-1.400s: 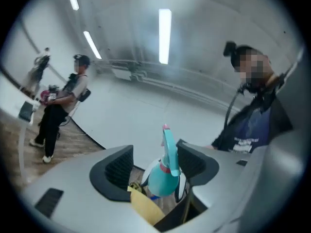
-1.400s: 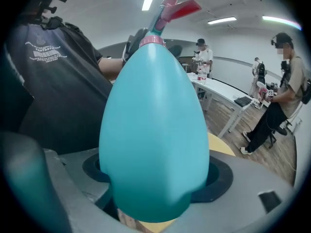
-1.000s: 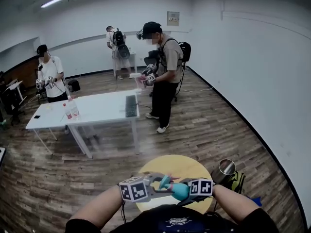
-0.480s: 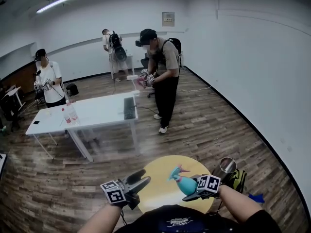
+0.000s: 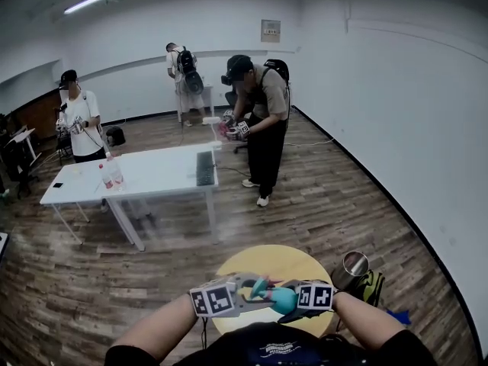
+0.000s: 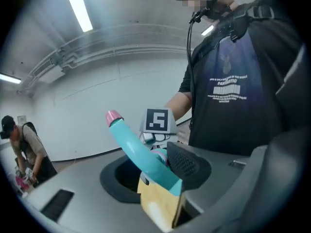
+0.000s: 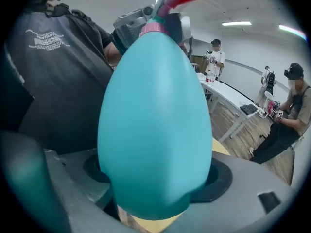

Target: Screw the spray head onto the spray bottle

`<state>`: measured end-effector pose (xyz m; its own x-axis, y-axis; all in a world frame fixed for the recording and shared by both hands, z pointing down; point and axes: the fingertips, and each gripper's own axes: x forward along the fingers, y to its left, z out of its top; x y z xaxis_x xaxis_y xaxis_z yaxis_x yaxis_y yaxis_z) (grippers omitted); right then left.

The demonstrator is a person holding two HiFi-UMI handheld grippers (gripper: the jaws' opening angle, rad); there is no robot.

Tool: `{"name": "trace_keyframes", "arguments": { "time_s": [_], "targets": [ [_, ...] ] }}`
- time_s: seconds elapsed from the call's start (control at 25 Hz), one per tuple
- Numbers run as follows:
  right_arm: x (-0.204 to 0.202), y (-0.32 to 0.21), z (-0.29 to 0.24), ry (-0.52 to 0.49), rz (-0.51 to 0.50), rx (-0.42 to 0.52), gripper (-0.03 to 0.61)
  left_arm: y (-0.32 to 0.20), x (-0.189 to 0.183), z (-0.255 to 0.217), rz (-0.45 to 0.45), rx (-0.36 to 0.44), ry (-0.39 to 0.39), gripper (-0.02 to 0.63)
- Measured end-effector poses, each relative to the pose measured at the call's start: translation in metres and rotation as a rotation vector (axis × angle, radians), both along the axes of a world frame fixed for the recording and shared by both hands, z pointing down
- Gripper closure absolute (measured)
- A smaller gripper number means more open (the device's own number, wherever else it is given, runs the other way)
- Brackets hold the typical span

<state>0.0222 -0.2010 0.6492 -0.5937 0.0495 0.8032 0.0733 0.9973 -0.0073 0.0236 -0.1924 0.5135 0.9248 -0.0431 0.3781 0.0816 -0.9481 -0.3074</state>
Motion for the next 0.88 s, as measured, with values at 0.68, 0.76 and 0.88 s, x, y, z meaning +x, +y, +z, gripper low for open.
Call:
{"name": "trace_keyframes", "arguments": {
  "time_s": [0.68, 0.76, 0.88],
  "targets": [
    [0.010, -0.013, -0.006, -0.105, 0.118, -0.082, 0.137, -0.066, -0.115, -0.037, -0.458, -0.722, 0.823, 0.299],
    [0.006, -0.013, -0.004, -0.103, 0.119, -0.079, 0.137, -0.063, -0.112, -0.034, -0.445, -0.735, 0.810, 0.299],
    [-0.003, -0.010, -0.005, -0.064, 0.065, -0.035, 0.137, -0.045, -0.062, -0.023, -0.333, -0.582, 0.526, 0.276]
  ]
}}
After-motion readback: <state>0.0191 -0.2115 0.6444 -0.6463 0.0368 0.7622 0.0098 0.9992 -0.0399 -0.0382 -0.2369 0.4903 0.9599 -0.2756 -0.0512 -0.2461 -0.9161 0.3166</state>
